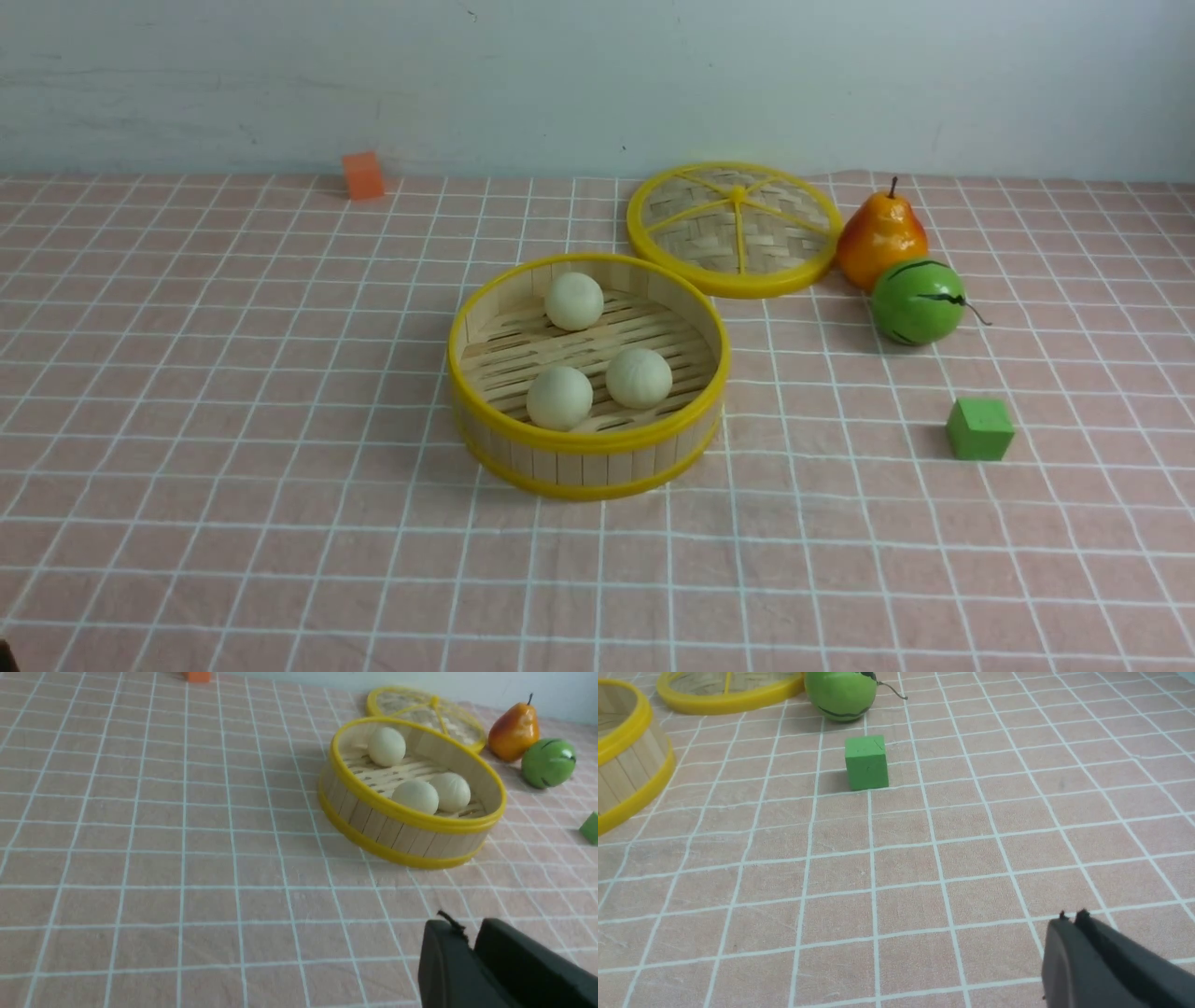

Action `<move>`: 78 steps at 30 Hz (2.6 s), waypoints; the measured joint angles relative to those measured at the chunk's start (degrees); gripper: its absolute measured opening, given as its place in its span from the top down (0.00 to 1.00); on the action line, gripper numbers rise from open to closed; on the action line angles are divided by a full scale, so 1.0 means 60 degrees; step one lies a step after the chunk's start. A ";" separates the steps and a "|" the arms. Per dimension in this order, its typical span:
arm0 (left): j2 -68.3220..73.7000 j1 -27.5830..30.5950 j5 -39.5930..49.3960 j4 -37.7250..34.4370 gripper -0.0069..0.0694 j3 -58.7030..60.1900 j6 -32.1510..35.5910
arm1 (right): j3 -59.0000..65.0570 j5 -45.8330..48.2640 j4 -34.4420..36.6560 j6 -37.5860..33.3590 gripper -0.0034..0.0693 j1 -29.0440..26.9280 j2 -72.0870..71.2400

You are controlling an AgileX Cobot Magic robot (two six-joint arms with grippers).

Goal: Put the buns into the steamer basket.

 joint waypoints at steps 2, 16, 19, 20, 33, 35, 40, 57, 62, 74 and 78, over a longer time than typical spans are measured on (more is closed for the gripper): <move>-0.0167 0.0334 -0.0610 -0.0043 0.83 0.0312 -0.0009 | 0.0000 0.0000 0.0000 0.0000 0.95 0.0000 0.0000; -0.0820 0.3172 -0.1822 -0.0806 0.93 0.3097 0.1132 | 0.0000 0.0000 0.0003 0.0000 0.92 0.0000 0.0000; -0.0820 0.3172 -0.1438 -0.0806 0.93 0.3145 0.1783 | 0.0000 0.0000 0.0003 0.0000 0.92 0.0000 0.0000; -0.0820 0.3172 -0.1457 -0.0806 0.93 0.3145 0.1888 | 0.0000 0.0000 0.0003 0.0000 0.92 0.0000 0.0000; -0.0820 0.3172 -0.1483 -0.0806 0.93 0.3145 0.2080 | 0.0000 0.0000 0.0003 0.0000 0.90 0.0000 0.0000; -0.0820 0.3172 -0.1483 -0.0806 0.93 0.3145 0.2080 | 0.0000 0.0000 0.0003 0.0000 0.89 0.0000 0.0000; -0.0820 0.3172 -0.1483 -0.0806 0.93 0.3145 0.2080 | 0.0000 0.0000 0.0003 0.0000 0.88 0.0000 0.0000; -0.0820 0.3172 -0.1473 -0.0806 0.93 0.3145 0.2080 | 0.0000 0.0000 0.0003 0.0000 0.85 0.0000 0.0000; -0.0820 0.3172 -0.1473 -0.0806 0.93 0.3145 0.2080 | 0.0000 0.0000 0.0003 0.0000 0.84 0.0000 0.0000; -0.0820 0.3172 -0.1473 -0.0806 0.91 0.3145 0.2086 | 0.0000 0.0000 0.0003 0.0000 0.83 0.0000 0.0000; -0.0820 0.3172 -0.1473 -0.0806 0.91 0.3145 0.2086 | 0.0000 0.0000 0.0003 0.0000 0.82 0.0000 0.0000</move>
